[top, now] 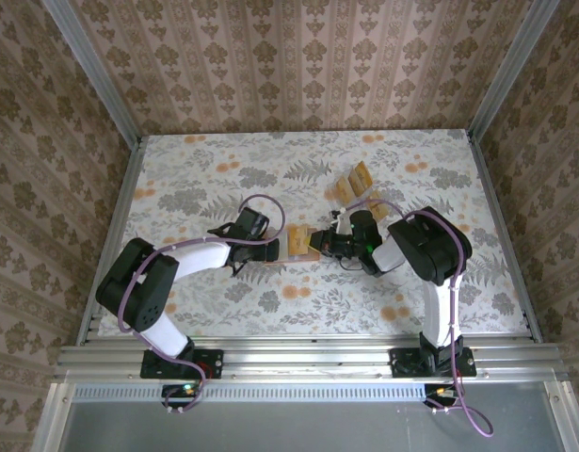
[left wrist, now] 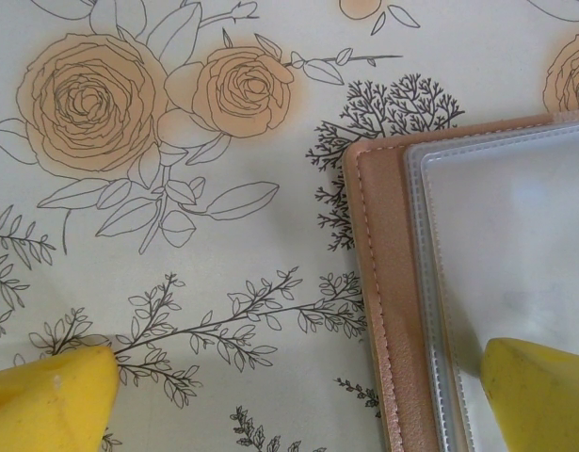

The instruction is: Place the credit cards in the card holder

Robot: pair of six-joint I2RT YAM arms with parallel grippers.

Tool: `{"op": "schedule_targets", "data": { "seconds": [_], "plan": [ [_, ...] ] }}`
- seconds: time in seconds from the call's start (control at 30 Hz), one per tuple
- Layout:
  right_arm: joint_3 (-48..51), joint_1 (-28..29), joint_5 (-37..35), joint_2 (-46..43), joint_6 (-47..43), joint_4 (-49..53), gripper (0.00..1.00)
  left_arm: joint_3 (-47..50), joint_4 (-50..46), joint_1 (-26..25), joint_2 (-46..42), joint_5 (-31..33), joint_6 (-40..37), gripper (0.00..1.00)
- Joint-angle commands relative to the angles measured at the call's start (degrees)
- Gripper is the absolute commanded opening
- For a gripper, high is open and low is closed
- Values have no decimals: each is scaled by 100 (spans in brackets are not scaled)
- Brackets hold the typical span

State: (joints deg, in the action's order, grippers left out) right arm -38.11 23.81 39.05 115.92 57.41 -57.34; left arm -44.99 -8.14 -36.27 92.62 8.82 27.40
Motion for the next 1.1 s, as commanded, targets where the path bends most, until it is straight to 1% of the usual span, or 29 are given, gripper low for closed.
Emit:
{"op": "schedule_targets", "data": {
  "seconds": [0.0, 0.37, 0.63, 0.83, 1.07],
  "plan": [
    [93, -40, 80, 154, -33, -106, 0, 157, -303, 15, 31, 120, -5, 100],
    [96, -8, 304, 363, 131, -430, 0, 137, -297, 10, 61, 111, -6, 100],
    [92, 45, 384, 370, 178, -465, 0, 127, -298, -11, 68, 120, -5, 100],
    [165, 22, 295, 241, 206, -480, 0, 126, -315, -12, 63, 120, -6, 100],
    [339, -201, 184, -125, 214, -456, 0, 136, -328, -20, 54, 127, -6, 100]
  ]
}}
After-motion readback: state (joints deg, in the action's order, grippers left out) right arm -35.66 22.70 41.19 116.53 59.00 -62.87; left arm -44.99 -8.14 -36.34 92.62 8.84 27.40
